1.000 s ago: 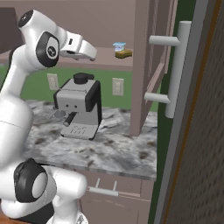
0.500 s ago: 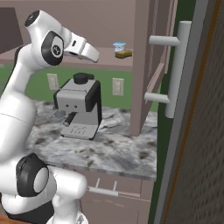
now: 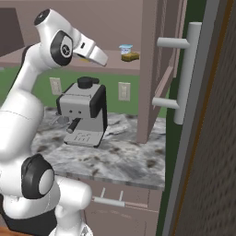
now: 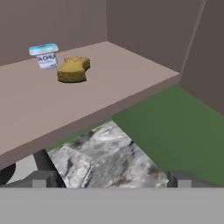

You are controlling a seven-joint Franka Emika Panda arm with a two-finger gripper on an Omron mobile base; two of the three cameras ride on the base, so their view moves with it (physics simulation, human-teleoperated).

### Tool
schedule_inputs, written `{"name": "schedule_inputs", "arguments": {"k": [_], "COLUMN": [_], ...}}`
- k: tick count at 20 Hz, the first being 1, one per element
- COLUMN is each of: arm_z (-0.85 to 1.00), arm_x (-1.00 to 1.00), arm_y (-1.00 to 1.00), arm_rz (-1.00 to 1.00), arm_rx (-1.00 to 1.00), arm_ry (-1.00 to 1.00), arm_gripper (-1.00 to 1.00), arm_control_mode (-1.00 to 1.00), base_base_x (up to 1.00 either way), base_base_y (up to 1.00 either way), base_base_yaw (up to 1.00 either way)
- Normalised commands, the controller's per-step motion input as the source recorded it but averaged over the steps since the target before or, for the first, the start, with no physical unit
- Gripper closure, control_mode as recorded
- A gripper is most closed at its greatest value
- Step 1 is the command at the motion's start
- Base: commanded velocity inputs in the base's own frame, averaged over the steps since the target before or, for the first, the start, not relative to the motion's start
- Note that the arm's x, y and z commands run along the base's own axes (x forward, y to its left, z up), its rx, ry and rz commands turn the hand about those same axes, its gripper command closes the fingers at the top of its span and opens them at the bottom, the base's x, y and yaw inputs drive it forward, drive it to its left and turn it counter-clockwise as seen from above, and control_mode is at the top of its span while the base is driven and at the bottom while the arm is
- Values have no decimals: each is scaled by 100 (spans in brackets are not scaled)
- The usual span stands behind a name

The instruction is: Pick the sponge and sponge from the cabinet and place them on the counter.

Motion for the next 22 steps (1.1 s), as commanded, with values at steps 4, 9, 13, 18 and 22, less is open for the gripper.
{"name": "schedule_inputs", "arguments": {"k": [4, 9, 13, 18, 22], "arm_z": [0, 0, 0, -6, -14], "arm_x": [15, 10, 0, 1, 4], "arm_y": [-2, -1, -1, -3, -4], "arm_rz": [0, 0, 0, 0, 0], "arm_rx": [6, 6, 2, 0, 0], "arm_ry": [0, 0, -3, -5, -5], "arm_gripper": [-100, -100, -100, -100, -100], "arm_control_mode": [-100, -100, -100, -100, -100], "base_base_x": [0, 0, 0, 0, 0], "base_base_y": [0, 0, 0, 0, 0], "base_base_yaw": [0, 0, 0, 0, 0]}}
